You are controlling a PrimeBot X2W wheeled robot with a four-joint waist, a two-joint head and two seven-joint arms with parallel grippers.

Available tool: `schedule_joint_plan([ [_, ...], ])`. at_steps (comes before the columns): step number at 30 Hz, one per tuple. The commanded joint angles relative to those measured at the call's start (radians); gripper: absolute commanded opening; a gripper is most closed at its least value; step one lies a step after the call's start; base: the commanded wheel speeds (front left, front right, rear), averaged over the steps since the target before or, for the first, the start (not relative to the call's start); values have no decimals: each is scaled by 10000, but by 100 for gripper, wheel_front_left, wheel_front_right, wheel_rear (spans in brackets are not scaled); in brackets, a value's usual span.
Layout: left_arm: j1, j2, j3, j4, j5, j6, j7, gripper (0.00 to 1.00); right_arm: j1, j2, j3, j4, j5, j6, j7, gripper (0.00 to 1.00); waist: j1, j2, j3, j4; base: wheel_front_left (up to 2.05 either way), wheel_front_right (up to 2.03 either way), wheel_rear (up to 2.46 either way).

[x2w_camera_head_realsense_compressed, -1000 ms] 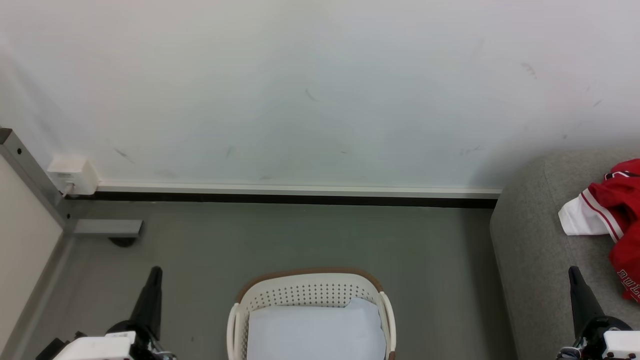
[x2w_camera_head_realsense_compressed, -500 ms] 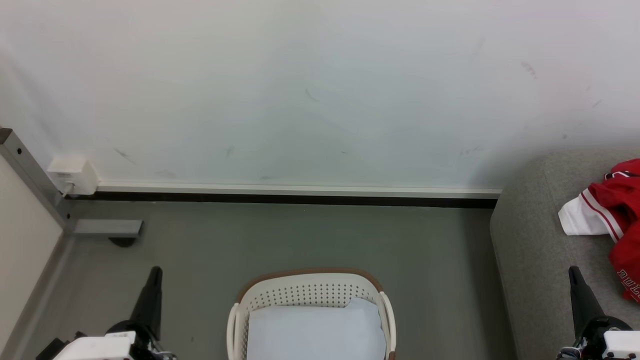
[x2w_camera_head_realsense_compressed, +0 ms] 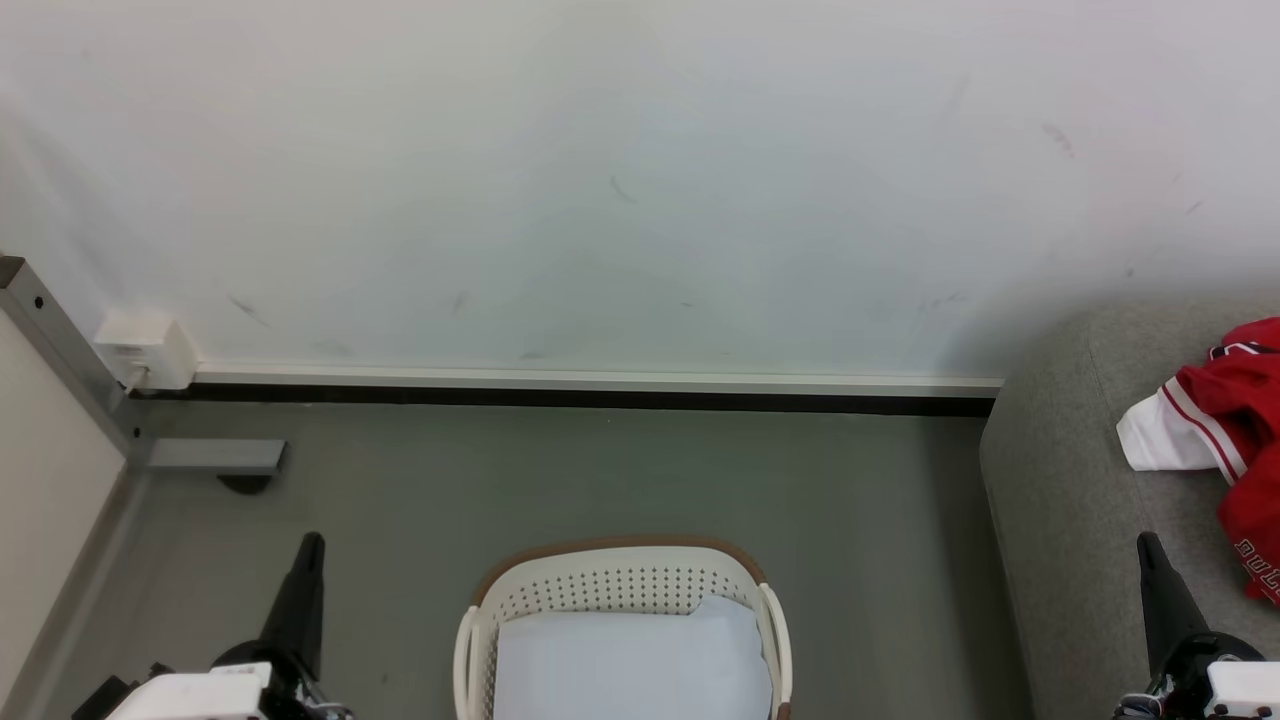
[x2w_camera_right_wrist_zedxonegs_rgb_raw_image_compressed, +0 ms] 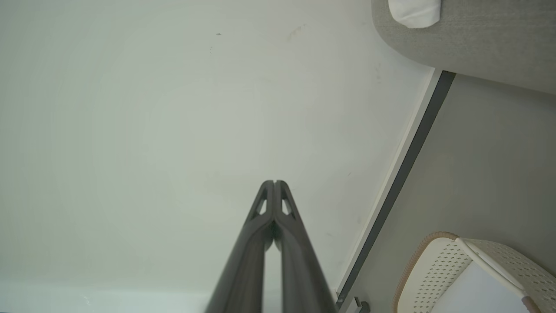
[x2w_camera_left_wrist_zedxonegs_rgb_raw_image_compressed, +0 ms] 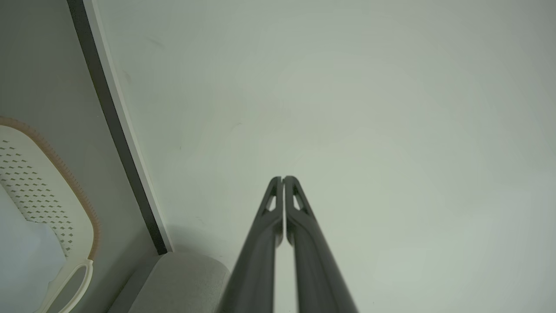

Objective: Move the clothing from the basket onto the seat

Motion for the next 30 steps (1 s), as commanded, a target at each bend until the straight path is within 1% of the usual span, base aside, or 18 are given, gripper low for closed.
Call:
schedule_joint_plan([
  [1,-71,19,28,-25,-139,-70,41,0,-119,2,-41,-33,1,-21,29,0,0,0,0,0,0,0,0],
  [30,-69,21,26,-26,-140,-71,39,0,-120,6,-48,-31,-9,-21,37,0,0,0,0,0,0,0,0],
])
